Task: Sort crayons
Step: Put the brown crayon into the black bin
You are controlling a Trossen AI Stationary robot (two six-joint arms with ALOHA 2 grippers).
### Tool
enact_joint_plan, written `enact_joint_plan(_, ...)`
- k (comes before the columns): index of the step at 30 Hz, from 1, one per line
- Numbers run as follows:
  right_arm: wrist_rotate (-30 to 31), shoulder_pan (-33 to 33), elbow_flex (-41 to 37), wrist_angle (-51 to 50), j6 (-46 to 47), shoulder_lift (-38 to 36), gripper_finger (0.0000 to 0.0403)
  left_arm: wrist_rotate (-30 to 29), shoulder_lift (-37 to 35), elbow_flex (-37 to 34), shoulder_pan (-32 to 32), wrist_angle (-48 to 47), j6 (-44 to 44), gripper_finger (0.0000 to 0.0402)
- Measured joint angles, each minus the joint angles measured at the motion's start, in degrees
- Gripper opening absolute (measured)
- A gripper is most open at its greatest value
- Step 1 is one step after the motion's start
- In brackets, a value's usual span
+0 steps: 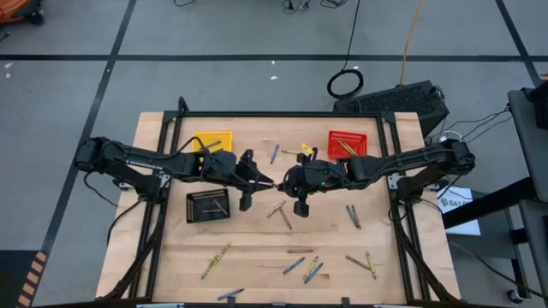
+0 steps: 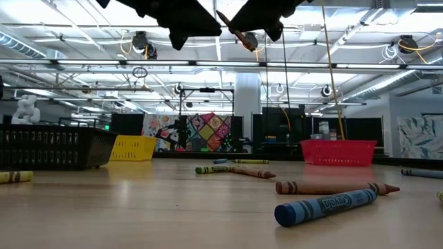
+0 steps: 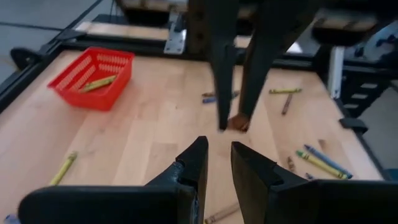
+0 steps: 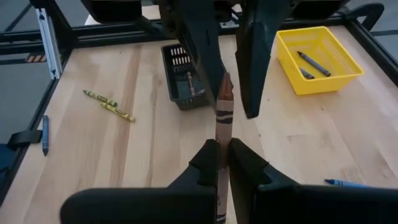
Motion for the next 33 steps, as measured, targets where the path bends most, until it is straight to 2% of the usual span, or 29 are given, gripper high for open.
enact_joint_plan(9,0.04,-0.02,0.0,0.55,-0.27,0.0,0.0,2.09,-0.02,-0.02,0.0,4.36,0.04,0.0073)
enact_joint_plan(15,0.13,-0.02,0.0,3.49,-1.96,-0.02,0.0,2.21,-0.01,-0.02,-0.02,4.62,0.07,0.0073)
enact_joint_plan(30,0.13,-0.02,-0.04,3.67,-2.56,-0.04,0.0,2.24,0.55,-0.02,0.0,5.7,0.61,0.0072)
enact_joint_plan(33,0.13,-0.02,-0.04,3.69,-2.56,-0.04,0.0,2.24,0.55,-0.02,0.0,5.7,1.35,0.0061)
